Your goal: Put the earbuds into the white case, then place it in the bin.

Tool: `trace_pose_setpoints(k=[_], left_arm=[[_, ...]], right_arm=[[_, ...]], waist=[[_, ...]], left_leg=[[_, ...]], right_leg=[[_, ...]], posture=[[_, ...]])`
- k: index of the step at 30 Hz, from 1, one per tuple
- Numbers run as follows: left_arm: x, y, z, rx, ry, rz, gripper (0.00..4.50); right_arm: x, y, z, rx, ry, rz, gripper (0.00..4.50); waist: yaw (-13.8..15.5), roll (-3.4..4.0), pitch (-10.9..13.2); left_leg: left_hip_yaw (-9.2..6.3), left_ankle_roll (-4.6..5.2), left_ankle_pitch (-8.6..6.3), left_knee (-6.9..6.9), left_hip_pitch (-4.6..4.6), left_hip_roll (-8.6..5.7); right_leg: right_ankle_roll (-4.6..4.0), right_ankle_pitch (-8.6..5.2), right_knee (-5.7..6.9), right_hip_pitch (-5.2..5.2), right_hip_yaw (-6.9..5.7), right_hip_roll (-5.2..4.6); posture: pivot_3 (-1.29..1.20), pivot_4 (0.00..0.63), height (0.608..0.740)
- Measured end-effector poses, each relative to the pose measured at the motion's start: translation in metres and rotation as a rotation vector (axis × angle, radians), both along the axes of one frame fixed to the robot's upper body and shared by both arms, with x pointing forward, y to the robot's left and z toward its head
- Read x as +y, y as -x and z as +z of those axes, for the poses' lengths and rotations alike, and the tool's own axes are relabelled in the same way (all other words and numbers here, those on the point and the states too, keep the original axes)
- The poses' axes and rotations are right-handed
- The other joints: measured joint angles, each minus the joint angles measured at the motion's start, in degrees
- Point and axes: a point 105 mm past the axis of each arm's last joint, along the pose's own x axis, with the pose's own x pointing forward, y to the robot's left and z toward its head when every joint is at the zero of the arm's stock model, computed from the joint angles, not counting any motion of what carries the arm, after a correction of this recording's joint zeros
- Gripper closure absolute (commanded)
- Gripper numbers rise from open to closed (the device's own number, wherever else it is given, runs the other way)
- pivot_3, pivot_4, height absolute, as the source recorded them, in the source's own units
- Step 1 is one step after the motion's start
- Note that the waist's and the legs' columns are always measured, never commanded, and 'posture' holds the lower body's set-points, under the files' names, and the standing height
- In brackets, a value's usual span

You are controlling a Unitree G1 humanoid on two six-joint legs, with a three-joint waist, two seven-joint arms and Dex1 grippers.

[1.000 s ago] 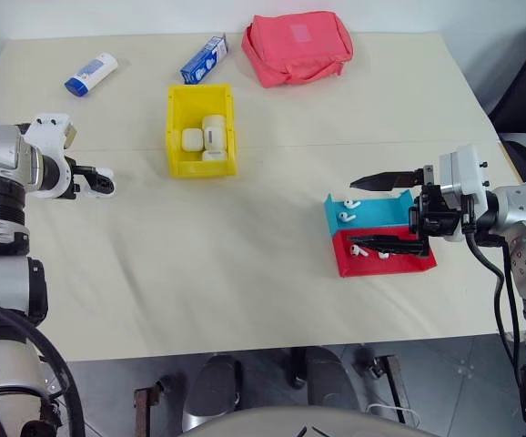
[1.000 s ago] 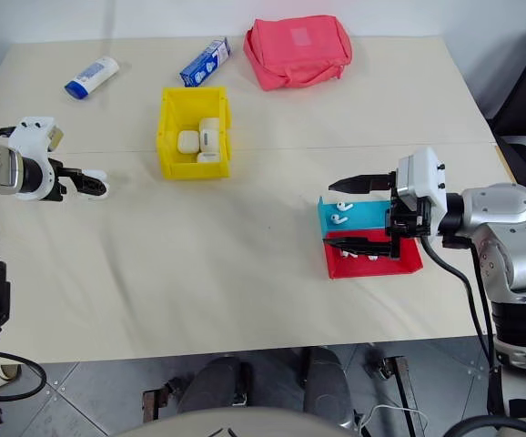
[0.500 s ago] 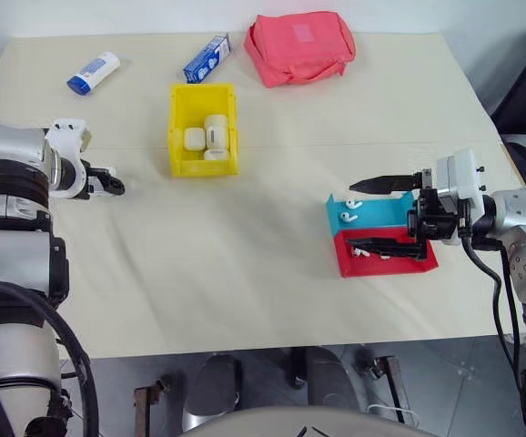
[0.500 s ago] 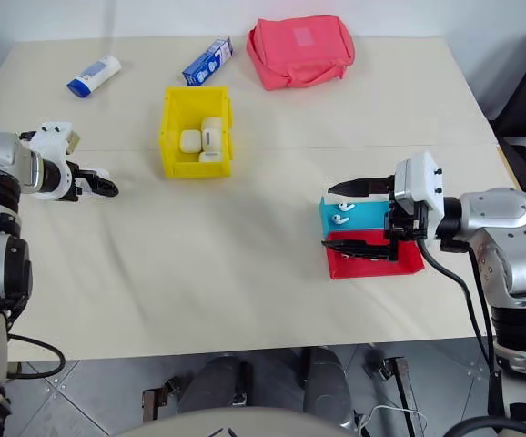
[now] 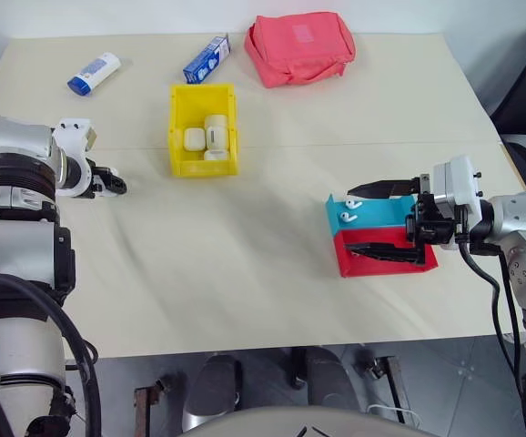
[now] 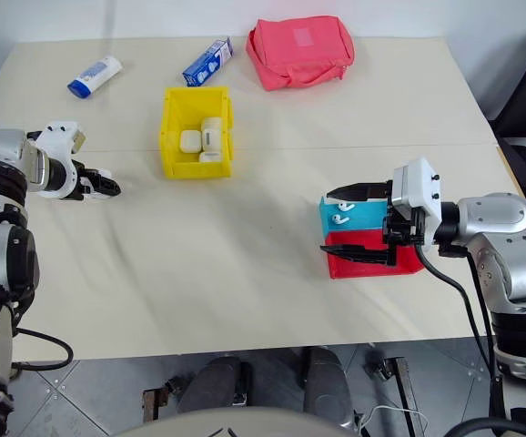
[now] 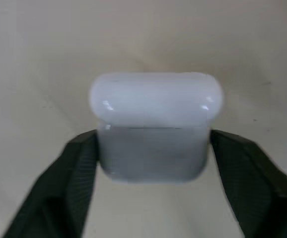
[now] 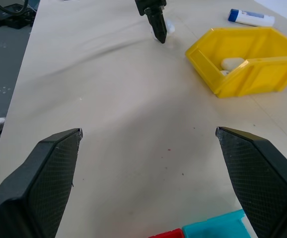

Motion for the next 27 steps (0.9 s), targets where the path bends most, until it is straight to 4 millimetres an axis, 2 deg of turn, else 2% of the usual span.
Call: trace_pose_setpoints(k=[4,7,9,13,15,16,17,19,25,27], left_arm=[[0.001,-0.003,0.000,-0.026,-0.011,-0.020,1.71],[0.004,-0.011,0.003,-0.137,-0.068,-0.150,1.71],[-0.003,-0.017,0.015,-0.275,-0.097,-0.293,1.71],[-0.050,-0.013,0.058,-0.631,0.022,-0.593,1.71],[-0.070,-0.004,0.077,-0.776,0.098,-0.713,1.71],[-0.087,0.007,0.090,-0.902,0.163,-0.835,1.71],[-0.097,0.014,0.094,-0.961,0.192,-0.918,1.71],[-0.120,0.029,0.097,-1.067,0.251,-1.093,1.71],[-0.169,0.044,0.085,-1.173,0.336,-1.390,1.71],[-0.186,0.052,0.083,-1.211,0.435,-1.470,1.71]], right_arm=[[-0.002,-0.001,0.001,-0.006,0.013,-0.016,0.00],[-0.006,-0.002,0.003,-0.015,0.031,-0.032,0.00],[-0.010,-0.003,0.005,-0.022,0.036,-0.052,0.00],[-0.019,-0.003,0.008,-0.037,0.048,-0.093,0.00],[-0.021,-0.002,0.006,-0.030,0.055,-0.102,0.00],[-0.024,-0.001,0.005,-0.027,0.059,-0.116,0.00],[-0.026,0.000,0.005,-0.024,0.062,-0.128,0.00],[-0.030,0.003,0.005,-0.027,0.078,-0.151,0.00],[-0.041,0.010,0.004,-0.014,0.130,-0.220,0.00],[-0.045,0.015,-0.003,-0.002,0.168,-0.253,0.00]], waist=[[0.0,0.00,0.0],[0.0,-0.01,0.0],[0.0,-0.09,0.1],[0.2,-0.10,0.1],[0.2,-0.09,0.1],[0.2,-0.02,0.0],[0.2,-0.01,0.0],[0.2,0.01,0.1],[0.3,-0.01,0.1],[0.5,0.00,0.0]], left_leg=[[-0.03,0.00,0.00,0.00,0.06,0.05],[-0.13,-0.01,0.00,0.00,0.05,0.20],[-0.25,-0.02,-0.01,0.02,-0.01,0.22],[-0.48,-0.01,-0.01,0.16,-0.16,0.14],[-0.51,-0.01,-0.01,0.18,-0.13,0.13],[-0.52,-0.01,-0.01,0.18,-0.11,0.13],[-0.51,0.00,-0.01,0.18,-0.10,0.13],[-0.49,0.00,0.00,0.20,-0.08,0.13],[-0.05,0.10,0.03,0.25,-0.15,0.08],[-0.04,0.12,0.02,0.27,-0.22,0.10]], right_leg=[[0.00,0.00,0.05,-0.01,0.06,-0.01],[0.00,0.00,0.08,-0.06,0.09,-0.09],[-0.01,0.00,0.08,-0.13,0.09,-0.16],[-0.02,0.01,0.03,-0.09,-0.06,-0.31],[0.00,0.02,0.02,-0.02,-0.10,-0.32],[0.01,0.03,-0.01,0.02,-0.13,-0.33],[0.01,0.03,0.00,0.03,-0.14,-0.33],[0.01,0.03,0.00,0.06,-0.15,-0.29],[0.07,0.06,-0.04,0.11,-0.22,-0.22],[0.08,0.07,-0.08,0.11,-0.27,-0.22]], posture=[[0.00,0.150,0.740],[0.00,0.150,0.740],[0.00,0.150,0.740],[0.00,0.150,0.740],[0.00,0.150,0.740],[0.00,0.150,0.740],[0.00,0.150,0.740],[0.00,0.150,0.740],[0.00,0.150,0.740],[0.00,0.150,0.740]])
